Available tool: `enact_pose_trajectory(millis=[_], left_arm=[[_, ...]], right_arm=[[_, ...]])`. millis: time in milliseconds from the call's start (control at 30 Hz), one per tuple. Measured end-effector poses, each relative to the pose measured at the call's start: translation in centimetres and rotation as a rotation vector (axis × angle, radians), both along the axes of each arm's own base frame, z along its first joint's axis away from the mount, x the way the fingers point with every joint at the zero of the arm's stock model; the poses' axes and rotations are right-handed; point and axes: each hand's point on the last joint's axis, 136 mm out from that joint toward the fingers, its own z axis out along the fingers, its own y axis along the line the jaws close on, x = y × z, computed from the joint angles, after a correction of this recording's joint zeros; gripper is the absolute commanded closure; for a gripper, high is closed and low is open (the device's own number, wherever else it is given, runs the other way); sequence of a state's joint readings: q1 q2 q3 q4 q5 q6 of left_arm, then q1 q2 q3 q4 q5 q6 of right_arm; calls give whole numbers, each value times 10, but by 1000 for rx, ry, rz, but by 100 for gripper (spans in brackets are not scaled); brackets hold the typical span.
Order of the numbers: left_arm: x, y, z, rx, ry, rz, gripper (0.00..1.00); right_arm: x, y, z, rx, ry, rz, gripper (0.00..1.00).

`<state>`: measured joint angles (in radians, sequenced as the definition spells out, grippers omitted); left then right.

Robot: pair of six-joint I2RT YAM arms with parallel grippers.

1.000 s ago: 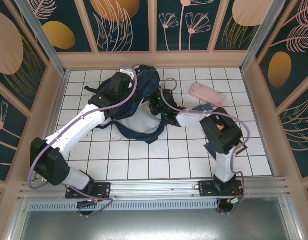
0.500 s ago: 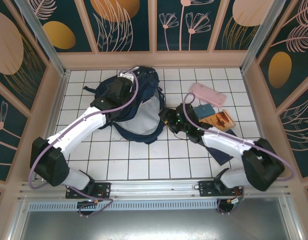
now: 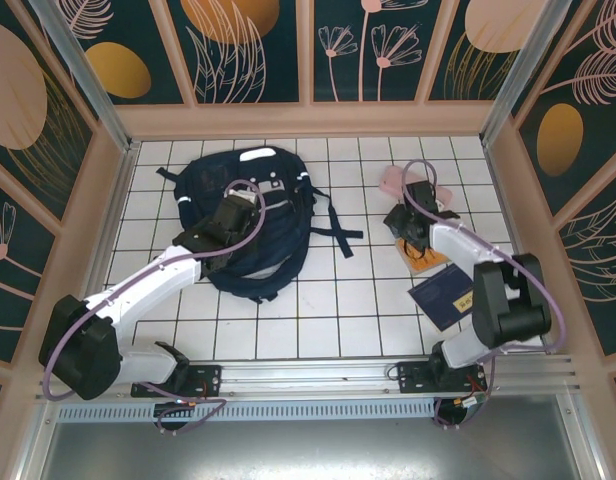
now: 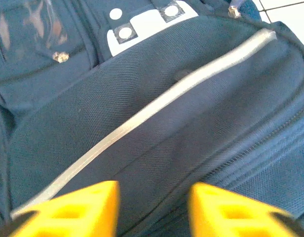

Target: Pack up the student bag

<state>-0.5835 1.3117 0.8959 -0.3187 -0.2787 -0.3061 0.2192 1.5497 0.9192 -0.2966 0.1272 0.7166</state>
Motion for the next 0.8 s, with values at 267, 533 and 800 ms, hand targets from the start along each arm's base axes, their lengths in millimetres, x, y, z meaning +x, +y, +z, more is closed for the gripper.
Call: enact_pose_trajectory(millis=[267, 533, 800], left_arm=[[0, -10, 17, -166, -36, 36, 10], [12, -34, 15, -233, -8, -12, 5], [15, -57, 4, -303, 51, -62, 4]], right_arm=[[11, -15, -24, -45, 103, 16, 18], [3, 12, -33, -43, 135, 102, 18], [-40, 90, -33, -4, 117, 314, 20]])
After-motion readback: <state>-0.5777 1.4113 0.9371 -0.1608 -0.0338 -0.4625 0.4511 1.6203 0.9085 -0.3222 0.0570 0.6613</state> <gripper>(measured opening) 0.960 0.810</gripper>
